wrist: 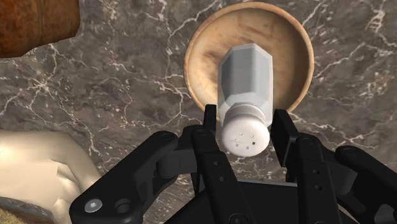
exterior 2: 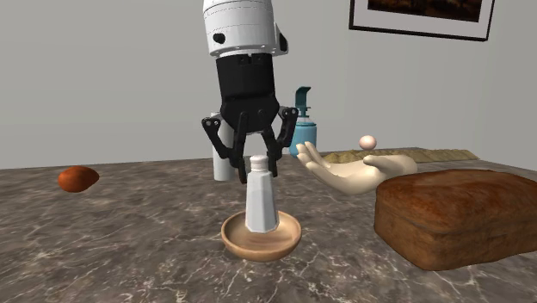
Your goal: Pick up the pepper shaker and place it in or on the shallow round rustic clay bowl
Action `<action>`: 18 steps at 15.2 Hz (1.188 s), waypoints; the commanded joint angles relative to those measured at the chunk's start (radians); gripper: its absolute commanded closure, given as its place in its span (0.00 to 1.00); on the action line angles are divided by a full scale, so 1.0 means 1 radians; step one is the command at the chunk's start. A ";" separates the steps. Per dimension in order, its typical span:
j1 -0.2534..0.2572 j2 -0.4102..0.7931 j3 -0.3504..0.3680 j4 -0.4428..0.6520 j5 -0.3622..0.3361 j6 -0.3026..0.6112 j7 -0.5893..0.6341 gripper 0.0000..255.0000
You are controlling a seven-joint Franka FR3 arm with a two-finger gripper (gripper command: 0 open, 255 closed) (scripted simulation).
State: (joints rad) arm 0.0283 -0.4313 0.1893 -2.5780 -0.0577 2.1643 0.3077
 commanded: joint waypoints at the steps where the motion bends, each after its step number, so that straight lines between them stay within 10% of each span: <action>1: 0.000 0.000 0.000 0.000 0.000 0.000 0.000 1.00; 2: 0.000 0.000 0.000 0.000 0.000 0.000 0.000 0.00; 18: 0.010 -0.053 -0.001 0.089 0.014 -0.142 -0.009 0.00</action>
State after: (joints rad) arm 0.0381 -0.4847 0.1878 -2.4891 -0.0440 2.0227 0.2988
